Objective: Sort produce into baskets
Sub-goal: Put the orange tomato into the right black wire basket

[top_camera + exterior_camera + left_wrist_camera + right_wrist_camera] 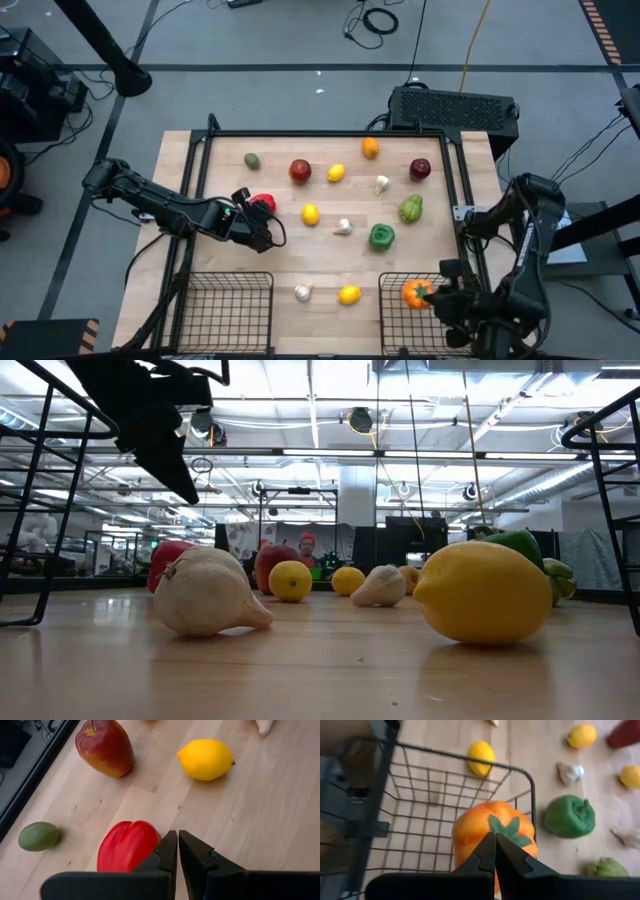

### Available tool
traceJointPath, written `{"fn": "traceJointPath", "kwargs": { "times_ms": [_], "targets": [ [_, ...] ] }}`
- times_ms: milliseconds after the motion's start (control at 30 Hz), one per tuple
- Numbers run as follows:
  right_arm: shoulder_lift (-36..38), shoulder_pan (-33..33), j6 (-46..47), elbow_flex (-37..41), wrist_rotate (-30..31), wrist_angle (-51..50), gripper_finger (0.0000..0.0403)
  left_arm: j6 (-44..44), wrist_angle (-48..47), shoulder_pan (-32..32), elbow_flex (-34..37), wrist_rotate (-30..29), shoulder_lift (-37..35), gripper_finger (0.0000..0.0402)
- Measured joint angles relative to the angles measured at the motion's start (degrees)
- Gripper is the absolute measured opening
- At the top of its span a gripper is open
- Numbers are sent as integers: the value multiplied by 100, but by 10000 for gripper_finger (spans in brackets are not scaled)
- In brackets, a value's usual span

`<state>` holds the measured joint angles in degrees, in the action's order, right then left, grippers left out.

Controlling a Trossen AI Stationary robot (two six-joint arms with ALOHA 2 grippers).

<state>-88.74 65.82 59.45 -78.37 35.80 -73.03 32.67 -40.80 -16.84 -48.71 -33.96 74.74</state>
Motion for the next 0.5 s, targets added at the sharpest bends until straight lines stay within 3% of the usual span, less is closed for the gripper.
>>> {"fn": "traceJointPath", "kwargs": {
  "times_ms": [500],
  "targets": [
    [-1418, -404, -56, 4, 18, -51, 0, -48, -14, 0, 0, -1, 0, 27]
  ]
}}
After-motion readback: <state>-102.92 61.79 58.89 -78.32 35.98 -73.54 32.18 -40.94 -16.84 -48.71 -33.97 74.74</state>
